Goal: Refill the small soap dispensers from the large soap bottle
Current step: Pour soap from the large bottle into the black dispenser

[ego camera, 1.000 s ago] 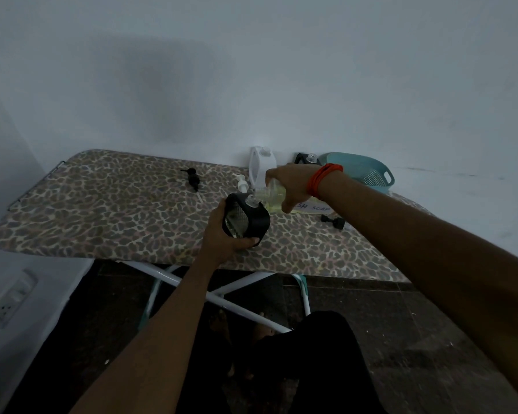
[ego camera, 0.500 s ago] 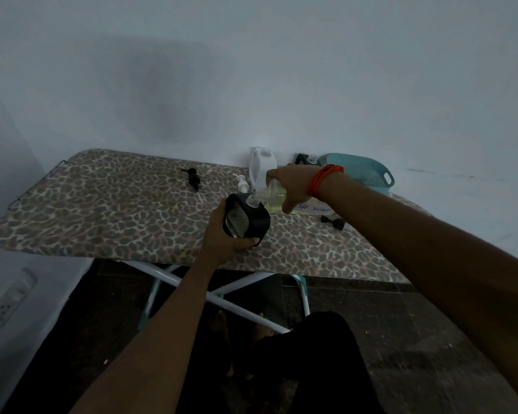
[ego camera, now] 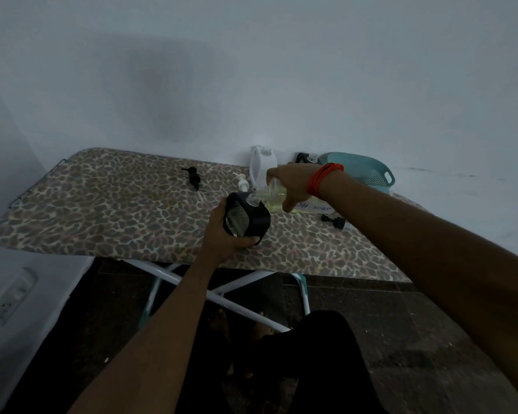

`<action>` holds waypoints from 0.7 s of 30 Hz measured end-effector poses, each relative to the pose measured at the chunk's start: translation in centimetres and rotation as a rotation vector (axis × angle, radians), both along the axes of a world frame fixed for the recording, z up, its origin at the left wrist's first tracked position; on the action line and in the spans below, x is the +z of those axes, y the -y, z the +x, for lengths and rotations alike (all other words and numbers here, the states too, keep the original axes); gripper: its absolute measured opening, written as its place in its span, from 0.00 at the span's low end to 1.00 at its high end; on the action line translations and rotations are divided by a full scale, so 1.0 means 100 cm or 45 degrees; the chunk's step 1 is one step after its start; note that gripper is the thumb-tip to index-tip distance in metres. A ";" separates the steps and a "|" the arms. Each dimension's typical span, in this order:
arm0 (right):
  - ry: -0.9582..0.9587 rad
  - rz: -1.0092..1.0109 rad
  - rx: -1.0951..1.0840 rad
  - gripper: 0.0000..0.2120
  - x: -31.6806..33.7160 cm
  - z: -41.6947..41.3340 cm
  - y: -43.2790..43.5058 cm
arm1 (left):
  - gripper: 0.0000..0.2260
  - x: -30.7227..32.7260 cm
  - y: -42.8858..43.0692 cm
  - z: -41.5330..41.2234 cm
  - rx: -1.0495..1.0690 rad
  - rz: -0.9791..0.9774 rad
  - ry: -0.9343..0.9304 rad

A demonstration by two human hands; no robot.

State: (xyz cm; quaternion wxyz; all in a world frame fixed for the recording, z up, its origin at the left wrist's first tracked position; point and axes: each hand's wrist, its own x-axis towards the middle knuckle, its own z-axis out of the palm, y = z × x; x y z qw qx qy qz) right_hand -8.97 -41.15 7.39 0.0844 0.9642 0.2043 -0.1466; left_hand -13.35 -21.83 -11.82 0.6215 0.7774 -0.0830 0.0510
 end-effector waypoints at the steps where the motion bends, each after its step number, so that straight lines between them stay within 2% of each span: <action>1: 0.000 0.003 0.001 0.39 0.000 0.000 0.000 | 0.52 0.000 0.000 0.000 0.003 0.002 -0.003; 21: 0.005 0.001 0.011 0.39 -0.001 0.000 0.000 | 0.51 0.003 0.001 0.000 -0.017 0.021 0.048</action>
